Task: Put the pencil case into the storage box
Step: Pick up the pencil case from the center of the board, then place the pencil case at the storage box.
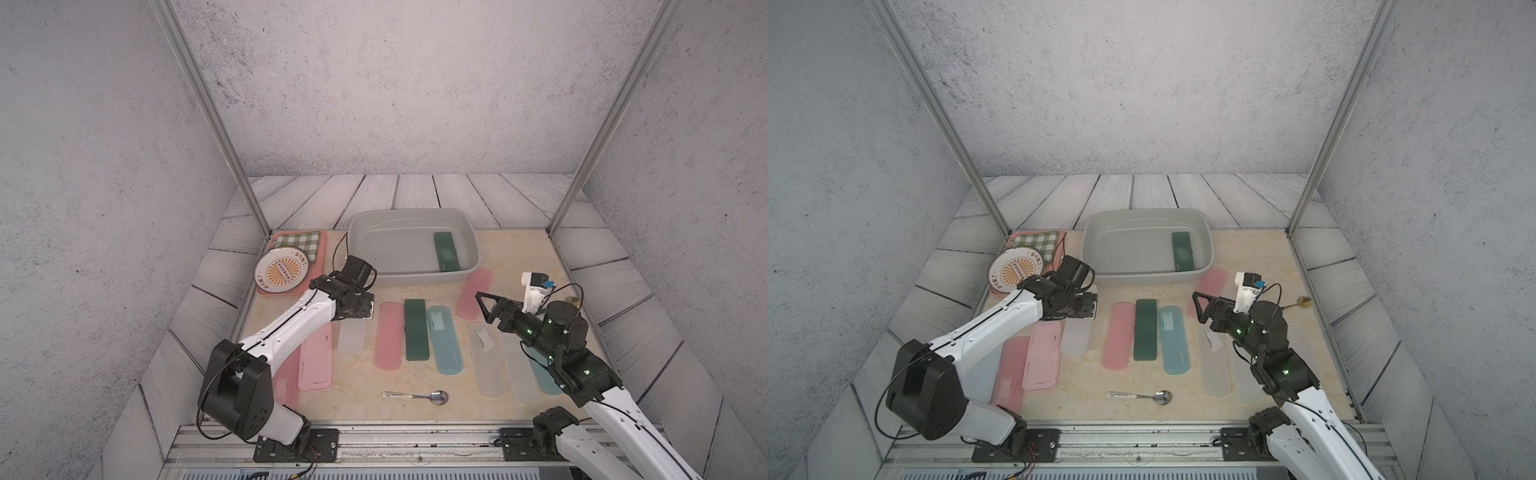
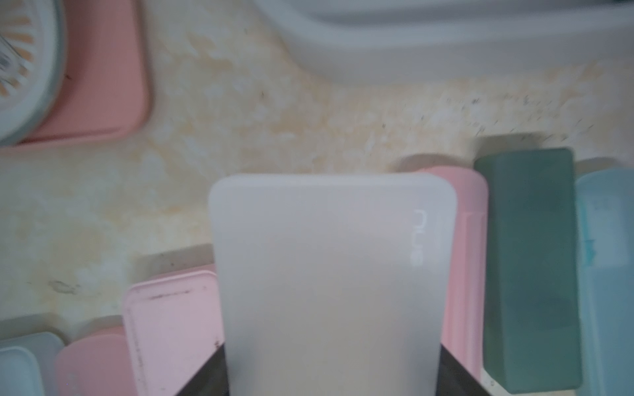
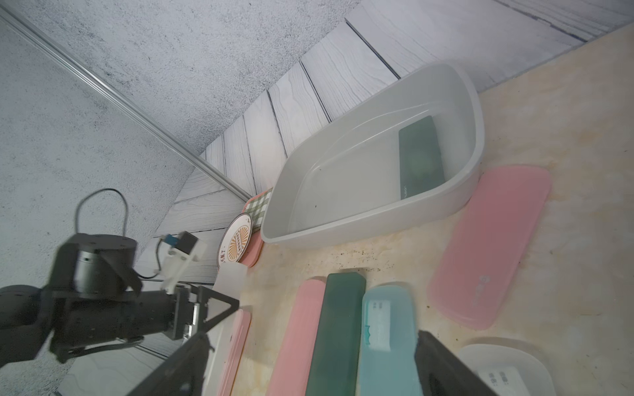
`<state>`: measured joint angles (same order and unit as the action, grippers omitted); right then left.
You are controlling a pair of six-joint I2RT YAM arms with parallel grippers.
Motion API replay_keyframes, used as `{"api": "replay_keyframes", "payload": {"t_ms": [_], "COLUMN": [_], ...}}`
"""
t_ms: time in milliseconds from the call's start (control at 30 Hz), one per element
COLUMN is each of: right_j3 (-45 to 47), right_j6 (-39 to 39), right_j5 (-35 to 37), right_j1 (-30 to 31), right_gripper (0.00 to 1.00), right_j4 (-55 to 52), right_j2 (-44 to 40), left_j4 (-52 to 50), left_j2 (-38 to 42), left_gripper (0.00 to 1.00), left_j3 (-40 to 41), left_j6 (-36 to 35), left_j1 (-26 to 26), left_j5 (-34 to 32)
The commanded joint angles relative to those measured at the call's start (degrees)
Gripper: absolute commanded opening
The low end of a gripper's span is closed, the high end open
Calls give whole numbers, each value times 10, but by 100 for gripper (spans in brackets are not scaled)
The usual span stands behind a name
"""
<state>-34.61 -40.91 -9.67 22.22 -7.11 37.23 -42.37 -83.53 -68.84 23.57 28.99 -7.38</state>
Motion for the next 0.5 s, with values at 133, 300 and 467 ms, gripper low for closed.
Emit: {"api": "replay_keyframes", "payload": {"t_ms": [133, 300, 467], "right_j3": [35, 12, -1], "right_j6": [-4, 21, 111], "right_j5": [22, -74, -109], "right_j1": [2, 3, 24], "right_gripper": [95, 95, 94], "right_j4": [34, 31, -5], "right_j2": [-8, 29, 8], "left_j4": [28, 95, 82], "left_j2": [-68, -223, -385], "left_gripper": [67, 67, 67], "left_j3": [-174, -329, -504], "left_j6": [-50, -57, -25], "left_j1": [-6, -19, -41], "left_j5": [-81, -125, -116]}}
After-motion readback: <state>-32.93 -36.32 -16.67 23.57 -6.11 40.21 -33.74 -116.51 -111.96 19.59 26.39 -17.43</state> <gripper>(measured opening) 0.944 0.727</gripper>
